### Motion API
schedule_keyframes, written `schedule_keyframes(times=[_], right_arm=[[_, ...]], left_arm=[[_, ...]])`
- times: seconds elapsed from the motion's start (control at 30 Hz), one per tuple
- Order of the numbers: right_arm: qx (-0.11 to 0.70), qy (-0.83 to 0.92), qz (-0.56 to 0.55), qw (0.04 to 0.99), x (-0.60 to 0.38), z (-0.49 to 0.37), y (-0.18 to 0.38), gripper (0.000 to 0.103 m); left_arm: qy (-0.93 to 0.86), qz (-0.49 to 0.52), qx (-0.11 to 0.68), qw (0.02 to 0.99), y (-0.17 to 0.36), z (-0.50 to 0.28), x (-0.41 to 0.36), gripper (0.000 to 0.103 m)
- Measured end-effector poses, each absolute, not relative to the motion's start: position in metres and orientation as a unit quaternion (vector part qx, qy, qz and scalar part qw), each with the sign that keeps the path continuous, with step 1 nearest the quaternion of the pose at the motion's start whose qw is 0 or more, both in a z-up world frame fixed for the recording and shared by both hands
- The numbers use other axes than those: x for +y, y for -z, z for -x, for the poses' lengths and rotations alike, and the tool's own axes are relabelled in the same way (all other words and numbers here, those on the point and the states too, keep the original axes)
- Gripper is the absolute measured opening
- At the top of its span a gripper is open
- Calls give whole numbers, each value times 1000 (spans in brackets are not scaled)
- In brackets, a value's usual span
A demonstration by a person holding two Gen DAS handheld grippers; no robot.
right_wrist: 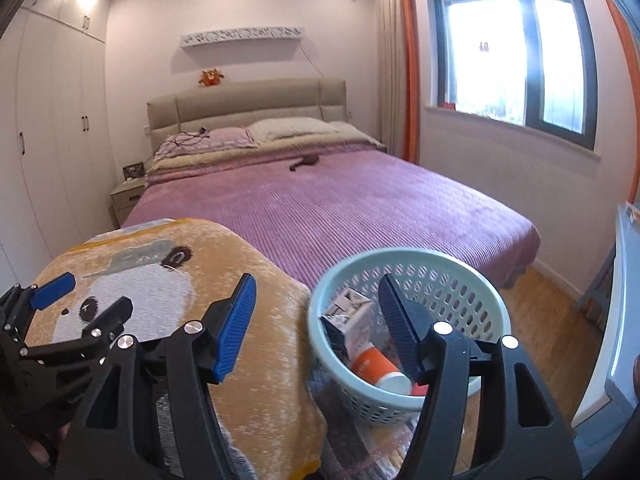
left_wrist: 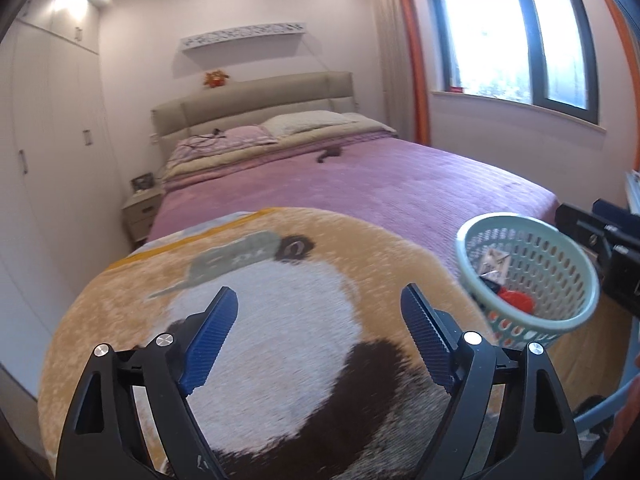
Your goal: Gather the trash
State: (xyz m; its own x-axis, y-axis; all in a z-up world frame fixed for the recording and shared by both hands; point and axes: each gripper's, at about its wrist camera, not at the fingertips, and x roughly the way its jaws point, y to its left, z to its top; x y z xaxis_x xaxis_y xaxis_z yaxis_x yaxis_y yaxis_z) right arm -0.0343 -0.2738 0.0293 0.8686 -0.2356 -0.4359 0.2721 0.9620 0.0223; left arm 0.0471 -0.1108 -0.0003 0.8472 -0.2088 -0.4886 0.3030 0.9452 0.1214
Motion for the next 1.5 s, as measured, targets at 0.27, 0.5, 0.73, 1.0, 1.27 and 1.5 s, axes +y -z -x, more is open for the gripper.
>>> schedule_keyframes(times=[0.27, 0.5, 0.73, 1.0, 1.27, 1.5], right_arm=[[212, 107, -38, 971, -241, 32, -6, 60], [228, 89, -27, 969, -215, 9, 21, 60], [220, 88, -19, 971, -204, -4, 26, 60], [230, 78, -51, 969, -216, -9, 31, 60], [205, 91, -29, 974, -206, 2, 26, 60], [196, 80, -21, 977, -195, 5, 18, 60]], left_arm=[[79, -78, 221, 969, 19, -28, -67, 90], [48, -43, 223, 973, 21, -27, -36, 93], [30, -2, 233, 972, 21, -32, -18, 93], [22, 11, 262, 965, 27, -43, -15, 93], [22, 4, 268, 963, 29, -44, -19, 93], [20, 10, 268, 963, 29, -44, -18, 93]])
